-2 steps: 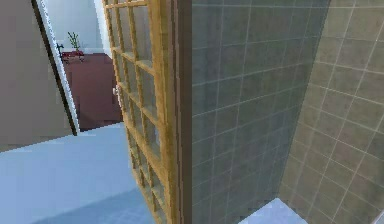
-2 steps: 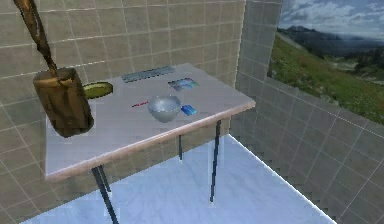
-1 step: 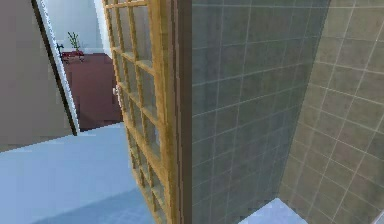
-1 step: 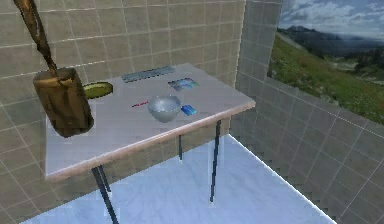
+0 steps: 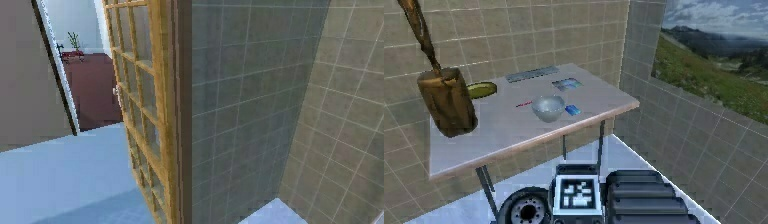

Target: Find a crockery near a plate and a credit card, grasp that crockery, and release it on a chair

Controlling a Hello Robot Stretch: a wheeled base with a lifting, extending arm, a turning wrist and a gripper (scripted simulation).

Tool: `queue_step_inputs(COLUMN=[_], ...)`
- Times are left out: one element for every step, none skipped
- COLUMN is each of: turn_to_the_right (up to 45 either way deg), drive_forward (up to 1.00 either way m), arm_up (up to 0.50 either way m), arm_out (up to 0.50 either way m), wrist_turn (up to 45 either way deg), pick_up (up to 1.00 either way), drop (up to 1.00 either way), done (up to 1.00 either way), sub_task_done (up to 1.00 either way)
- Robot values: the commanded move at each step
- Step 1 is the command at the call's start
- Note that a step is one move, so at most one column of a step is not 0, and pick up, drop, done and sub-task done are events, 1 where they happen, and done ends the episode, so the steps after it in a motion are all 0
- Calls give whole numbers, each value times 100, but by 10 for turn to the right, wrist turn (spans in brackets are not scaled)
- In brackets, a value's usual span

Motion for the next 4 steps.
queue_step_inputs(turn_to_the_right=[0,0,0,0], drive_forward=[0,0,0,0], arm_up=[0,0,0,0], arm_out=[38,0,0,0], wrist_turn=[0,450,450,450], pick_up=[0,0,0,0], drop=[0,0,0,0], done=[0,0,0,0], sub_task_done=[0,0,0,0])
